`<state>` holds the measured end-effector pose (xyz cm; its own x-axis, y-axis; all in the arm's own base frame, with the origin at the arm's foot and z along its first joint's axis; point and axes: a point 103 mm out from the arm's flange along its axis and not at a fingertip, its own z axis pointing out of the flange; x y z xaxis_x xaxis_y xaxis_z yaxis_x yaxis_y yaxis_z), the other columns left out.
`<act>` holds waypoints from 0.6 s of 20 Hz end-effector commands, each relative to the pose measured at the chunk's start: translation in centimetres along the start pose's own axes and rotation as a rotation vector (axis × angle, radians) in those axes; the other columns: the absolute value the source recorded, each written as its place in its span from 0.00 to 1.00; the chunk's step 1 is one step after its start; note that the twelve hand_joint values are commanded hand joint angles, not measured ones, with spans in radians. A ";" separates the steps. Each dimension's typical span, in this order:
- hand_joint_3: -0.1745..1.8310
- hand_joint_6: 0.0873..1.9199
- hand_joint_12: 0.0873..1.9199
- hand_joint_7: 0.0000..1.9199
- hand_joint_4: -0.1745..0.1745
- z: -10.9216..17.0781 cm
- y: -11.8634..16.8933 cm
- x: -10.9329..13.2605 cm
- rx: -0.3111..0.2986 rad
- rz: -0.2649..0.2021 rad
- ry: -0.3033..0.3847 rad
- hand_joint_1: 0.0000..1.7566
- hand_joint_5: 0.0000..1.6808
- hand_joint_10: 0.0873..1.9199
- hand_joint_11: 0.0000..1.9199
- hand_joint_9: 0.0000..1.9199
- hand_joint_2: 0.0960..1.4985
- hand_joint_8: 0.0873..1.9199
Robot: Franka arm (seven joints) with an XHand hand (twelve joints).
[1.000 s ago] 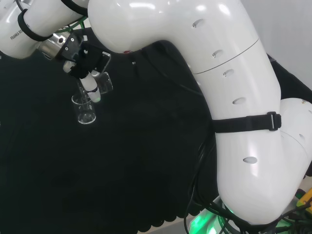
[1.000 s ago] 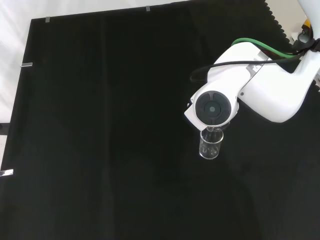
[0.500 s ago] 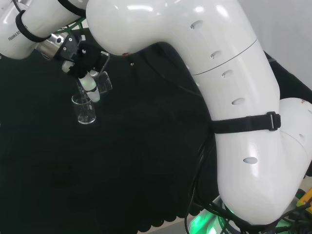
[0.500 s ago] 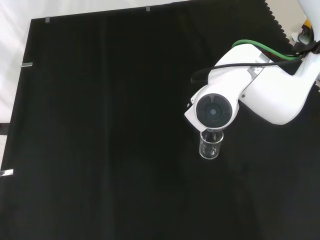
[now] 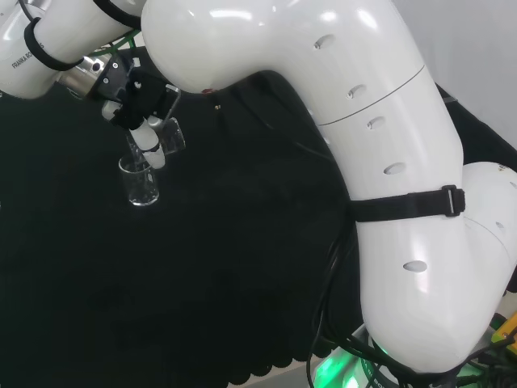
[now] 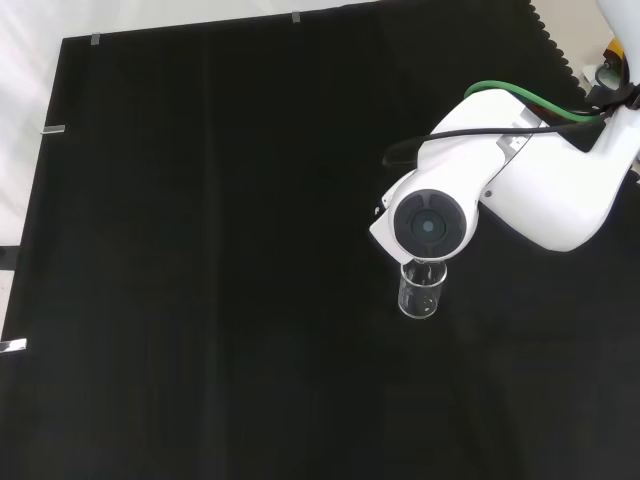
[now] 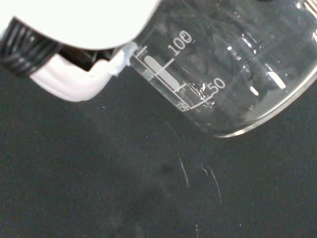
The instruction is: Pour the water from the handheld beaker into the one on the table.
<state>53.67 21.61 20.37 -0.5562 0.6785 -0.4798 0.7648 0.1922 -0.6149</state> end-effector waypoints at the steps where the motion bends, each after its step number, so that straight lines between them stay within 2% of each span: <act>1: 0.31 0.12 0.36 0.79 0.00 0.0 0.0 0.0 0.000 0.001 -0.001 0.75 0.84 0.00 0.66 0.86 0.45 0.03; 12: 0.31 0.12 0.36 0.79 0.00 0.0 -0.1 0.2 0.007 -0.004 0.001 0.75 0.84 0.00 0.67 0.86 0.45 0.04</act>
<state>53.54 21.56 20.29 -0.5585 0.6800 -0.4751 0.7607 0.1913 -0.6203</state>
